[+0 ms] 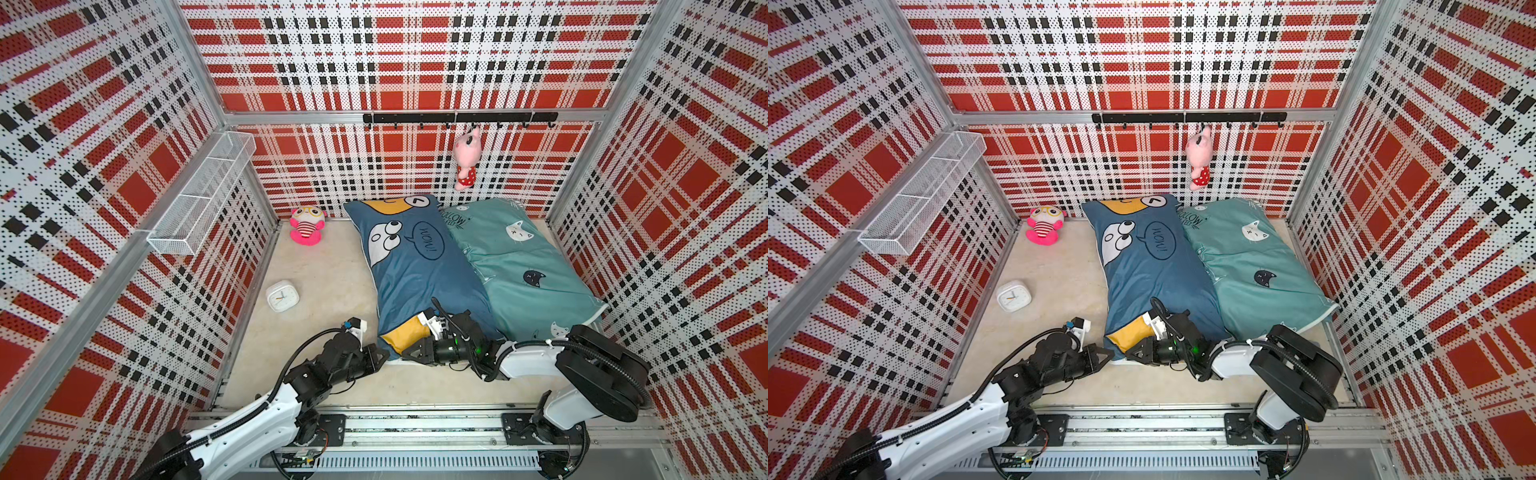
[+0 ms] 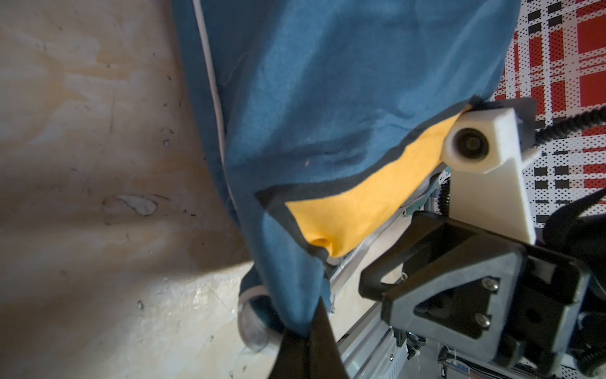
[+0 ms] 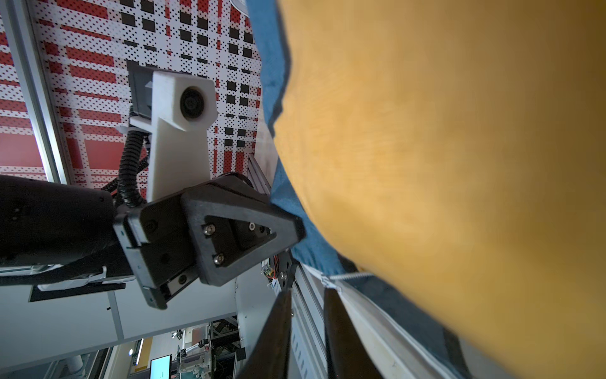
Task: Zip up pillowcases
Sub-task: Zip the zipper on the pillowcase.
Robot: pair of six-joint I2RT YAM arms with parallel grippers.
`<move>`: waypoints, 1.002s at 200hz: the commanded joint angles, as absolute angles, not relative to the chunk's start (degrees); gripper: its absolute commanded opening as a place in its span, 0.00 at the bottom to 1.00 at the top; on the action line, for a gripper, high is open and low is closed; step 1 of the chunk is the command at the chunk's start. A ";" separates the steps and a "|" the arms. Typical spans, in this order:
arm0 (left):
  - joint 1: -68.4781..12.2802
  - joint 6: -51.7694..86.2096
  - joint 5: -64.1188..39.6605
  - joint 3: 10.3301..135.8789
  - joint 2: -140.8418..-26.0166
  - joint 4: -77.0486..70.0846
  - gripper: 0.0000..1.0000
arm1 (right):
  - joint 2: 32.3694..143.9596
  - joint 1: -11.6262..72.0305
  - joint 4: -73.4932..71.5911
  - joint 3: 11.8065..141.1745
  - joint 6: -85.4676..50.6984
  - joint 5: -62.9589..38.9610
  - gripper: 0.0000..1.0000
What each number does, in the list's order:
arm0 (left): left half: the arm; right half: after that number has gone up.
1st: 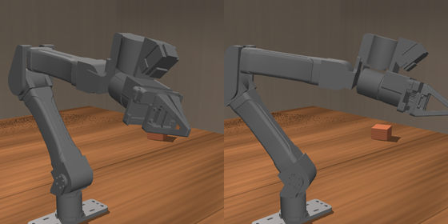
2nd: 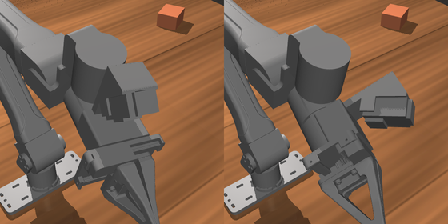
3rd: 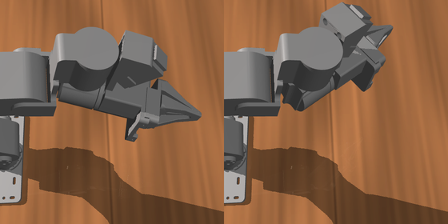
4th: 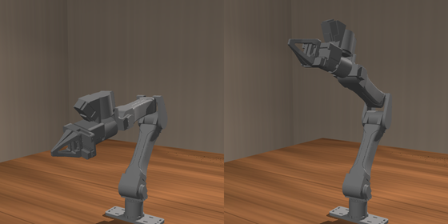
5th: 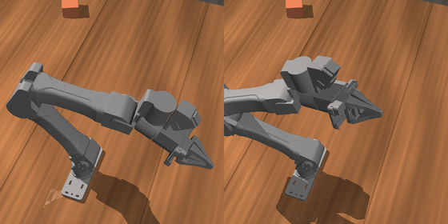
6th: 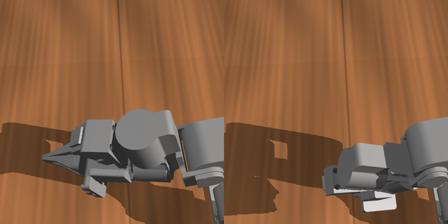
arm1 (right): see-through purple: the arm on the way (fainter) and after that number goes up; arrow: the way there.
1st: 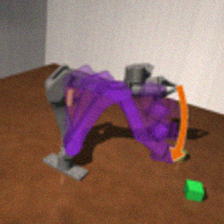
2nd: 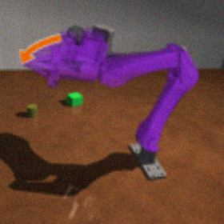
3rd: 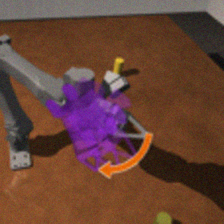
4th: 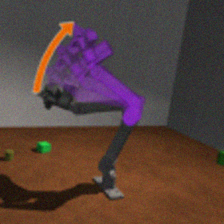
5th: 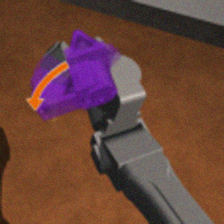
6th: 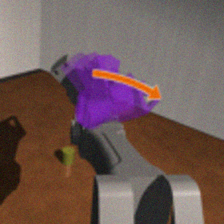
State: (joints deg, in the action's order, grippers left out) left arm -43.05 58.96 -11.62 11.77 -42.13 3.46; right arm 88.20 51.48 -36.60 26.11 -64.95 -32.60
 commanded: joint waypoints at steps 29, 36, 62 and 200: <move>-42.89 59.06 -11.96 11.21 -41.31 2.72 0.00 | 90.88 51.86 -38.78 26.36 -65.30 -33.49 0.24; -42.89 59.15 -11.95 11.16 -41.37 2.65 0.00 | 91.11 51.94 -38.79 26.37 -65.39 -33.48 0.24; -42.93 59.15 -12.04 11.56 -41.90 2.81 0.00 | 92.43 52.02 -40.37 25.94 -65.97 -33.83 0.22; -43.07 59.85 -11.07 11.61 -42.36 1.76 0.00 | 92.92 53.79 -39.38 24.43 -65.91 -31.59 0.30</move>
State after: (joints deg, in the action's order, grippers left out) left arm -43.05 59.92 -11.51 11.70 -42.39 3.42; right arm 93.21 53.23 -42.78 25.47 -65.89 -33.28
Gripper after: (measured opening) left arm 0.045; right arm 0.295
